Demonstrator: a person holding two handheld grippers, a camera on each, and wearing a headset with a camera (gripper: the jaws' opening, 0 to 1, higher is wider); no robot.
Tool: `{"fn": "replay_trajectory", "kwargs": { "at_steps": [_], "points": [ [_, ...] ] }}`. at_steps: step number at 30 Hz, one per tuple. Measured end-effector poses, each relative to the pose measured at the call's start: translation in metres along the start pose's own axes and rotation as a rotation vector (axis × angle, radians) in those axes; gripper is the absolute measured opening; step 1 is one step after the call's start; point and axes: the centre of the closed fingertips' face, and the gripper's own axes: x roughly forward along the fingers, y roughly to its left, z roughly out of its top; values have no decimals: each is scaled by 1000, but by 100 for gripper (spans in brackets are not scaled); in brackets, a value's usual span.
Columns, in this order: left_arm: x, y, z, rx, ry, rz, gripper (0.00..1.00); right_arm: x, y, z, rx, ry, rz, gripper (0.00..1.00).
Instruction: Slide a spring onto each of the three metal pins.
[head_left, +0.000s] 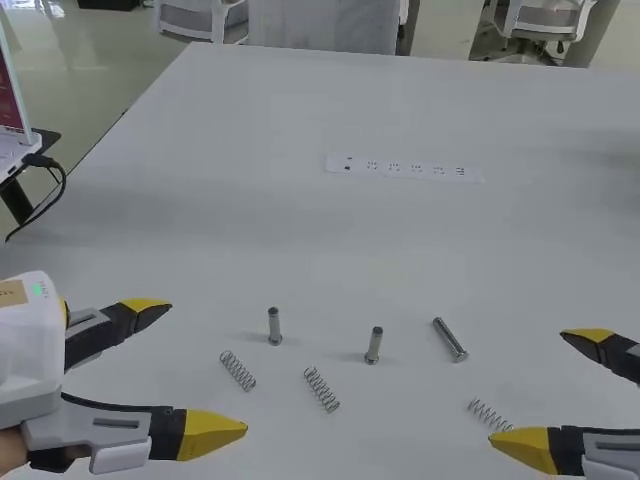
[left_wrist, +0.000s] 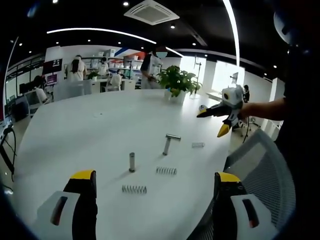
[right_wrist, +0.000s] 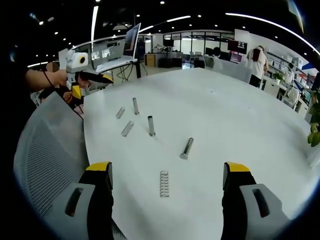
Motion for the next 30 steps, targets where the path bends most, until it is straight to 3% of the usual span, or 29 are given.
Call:
{"fn": "replay_trajectory", "kwargs": {
  "at_steps": [30],
  "points": [
    [11,-1,-2,8,-4,-11,93,0,0,2,-15,11,11,91]
  ]
}}
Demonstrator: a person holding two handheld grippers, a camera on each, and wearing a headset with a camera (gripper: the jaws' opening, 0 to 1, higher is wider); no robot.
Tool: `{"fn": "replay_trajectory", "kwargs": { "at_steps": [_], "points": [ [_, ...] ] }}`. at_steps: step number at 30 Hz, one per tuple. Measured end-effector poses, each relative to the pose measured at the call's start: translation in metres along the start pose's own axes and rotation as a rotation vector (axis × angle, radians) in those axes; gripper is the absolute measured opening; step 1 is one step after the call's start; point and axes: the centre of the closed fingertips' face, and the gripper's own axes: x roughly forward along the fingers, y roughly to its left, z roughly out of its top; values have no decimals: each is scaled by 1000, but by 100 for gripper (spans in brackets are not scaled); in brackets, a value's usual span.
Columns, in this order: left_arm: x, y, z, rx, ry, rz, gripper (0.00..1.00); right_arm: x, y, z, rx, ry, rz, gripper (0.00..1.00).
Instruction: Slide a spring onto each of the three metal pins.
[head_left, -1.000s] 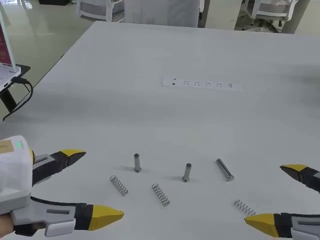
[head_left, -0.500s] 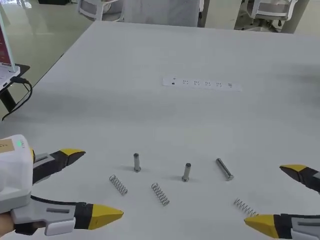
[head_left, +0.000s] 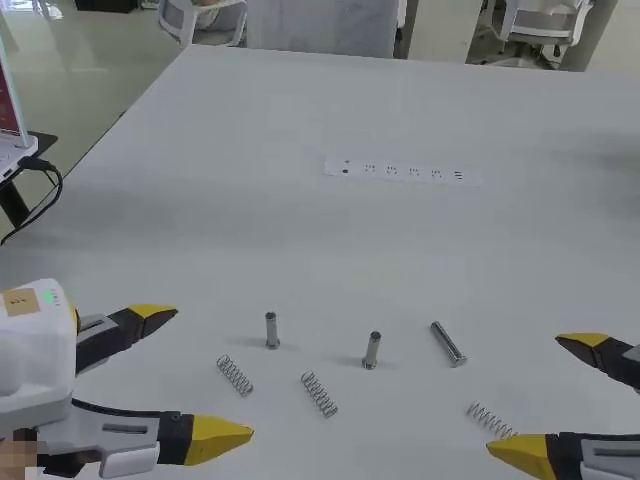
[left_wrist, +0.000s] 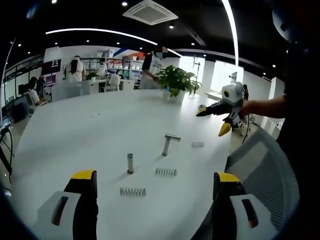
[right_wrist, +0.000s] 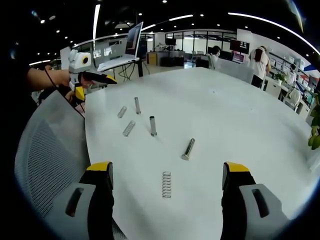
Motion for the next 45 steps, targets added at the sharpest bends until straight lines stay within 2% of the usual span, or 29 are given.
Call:
{"fn": "replay_trajectory", "kwargs": {
  "at_steps": [6,12,16,23,30,35,41,45],
  "points": [
    [2,0,1,2,-12,-4,93,2,0,1,-16,15,6,90],
    [1,1,-4,-15,-27,-18,94,6,-1,1,-2,15,8,90],
    [2,0,-9,-13,-23,-29,95,9,1,-2,5,21,15,89],
    [3,3,-9,-16,-43,-29,94,11,4,-12,-7,50,34,89],
    [6,0,-10,-10,-48,-40,94,14,-4,-3,-18,62,31,87],
    [6,-2,-8,-8,-52,-45,93,22,-8,0,-19,83,43,83],
    [2,3,-8,-17,-48,-27,92,35,-10,7,13,94,67,76],
    [1,4,-8,-18,-49,-23,91,41,-13,8,32,127,71,69]
  ]
}}
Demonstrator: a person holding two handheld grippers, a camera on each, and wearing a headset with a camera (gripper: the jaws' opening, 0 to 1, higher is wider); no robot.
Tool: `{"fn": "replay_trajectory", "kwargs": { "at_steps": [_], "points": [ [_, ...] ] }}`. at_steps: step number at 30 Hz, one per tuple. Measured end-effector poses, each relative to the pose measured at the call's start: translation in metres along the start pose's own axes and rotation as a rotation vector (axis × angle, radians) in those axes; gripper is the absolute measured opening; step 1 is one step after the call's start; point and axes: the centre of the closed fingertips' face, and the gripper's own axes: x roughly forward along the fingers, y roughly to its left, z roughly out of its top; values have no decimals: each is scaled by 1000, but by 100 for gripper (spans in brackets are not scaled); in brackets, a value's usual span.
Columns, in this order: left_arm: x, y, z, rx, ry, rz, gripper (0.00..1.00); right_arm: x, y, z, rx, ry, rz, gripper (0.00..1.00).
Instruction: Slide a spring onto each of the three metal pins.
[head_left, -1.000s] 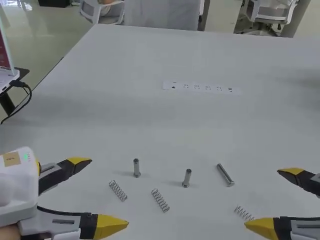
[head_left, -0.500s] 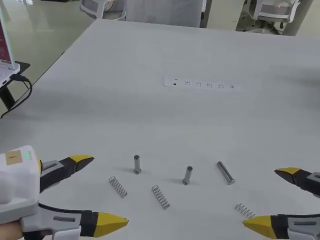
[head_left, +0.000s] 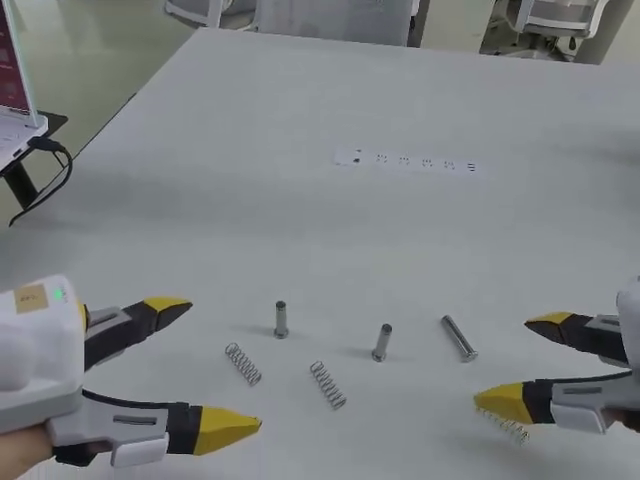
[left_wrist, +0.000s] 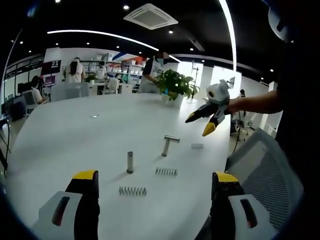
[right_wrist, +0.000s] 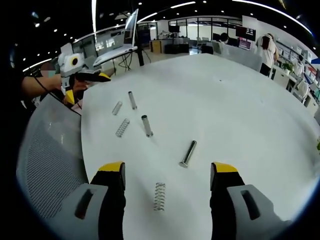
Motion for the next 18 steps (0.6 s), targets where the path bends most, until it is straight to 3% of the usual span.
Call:
{"fn": "replay_trajectory", "kwargs": {
  "at_steps": [18],
  "points": [
    [0,0,-3,-1,12,1,89,31,-26,19,66,92,5,35]
  ]
}}
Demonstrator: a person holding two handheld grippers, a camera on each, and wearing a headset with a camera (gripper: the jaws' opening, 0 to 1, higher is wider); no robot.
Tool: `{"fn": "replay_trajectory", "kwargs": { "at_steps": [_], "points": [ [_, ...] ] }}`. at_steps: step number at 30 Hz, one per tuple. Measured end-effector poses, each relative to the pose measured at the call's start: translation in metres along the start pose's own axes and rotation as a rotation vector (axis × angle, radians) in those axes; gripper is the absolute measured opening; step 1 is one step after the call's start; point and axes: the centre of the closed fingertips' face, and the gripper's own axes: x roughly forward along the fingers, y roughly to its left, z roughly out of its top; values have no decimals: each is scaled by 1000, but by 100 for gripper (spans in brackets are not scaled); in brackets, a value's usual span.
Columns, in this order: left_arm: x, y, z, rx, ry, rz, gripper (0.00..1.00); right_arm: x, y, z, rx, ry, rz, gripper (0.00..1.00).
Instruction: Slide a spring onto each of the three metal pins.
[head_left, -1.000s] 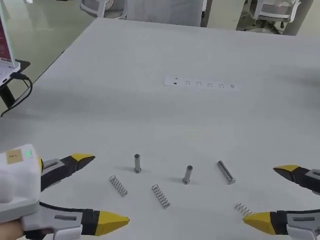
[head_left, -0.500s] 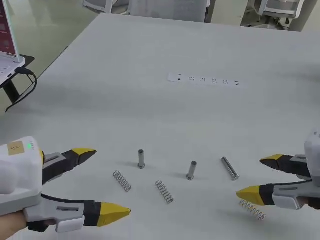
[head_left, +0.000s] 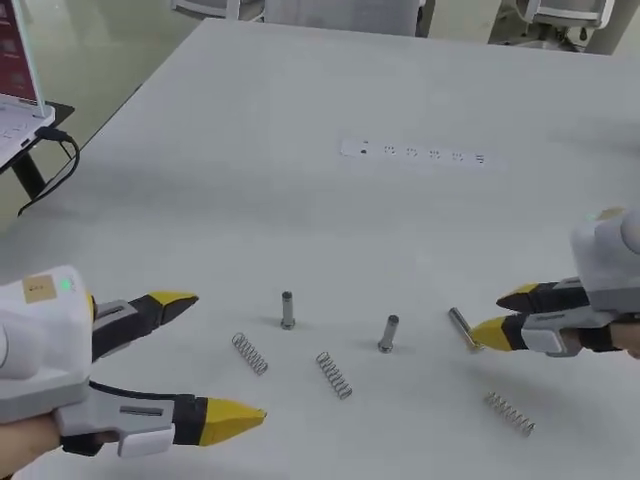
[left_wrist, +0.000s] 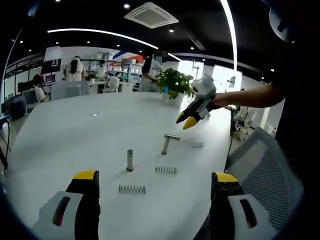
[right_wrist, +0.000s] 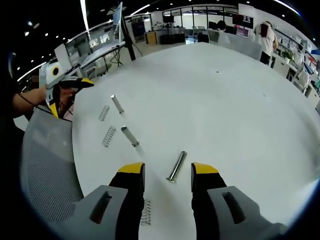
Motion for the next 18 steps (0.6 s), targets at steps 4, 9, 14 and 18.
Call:
{"fn": "replay_trajectory", "kwargs": {
  "at_steps": [4,9,14,18],
  "points": [
    [1,1,-1,1,6,-3,89,9,-6,0,20,33,-6,34],
    [1,2,-2,0,11,-2,88,19,-14,-5,45,83,-6,29],
    [2,3,-5,-3,22,-1,86,27,-17,-3,94,104,6,24],
    [2,4,-7,5,32,4,86,34,-21,-5,125,139,0,19]
  ]
}}
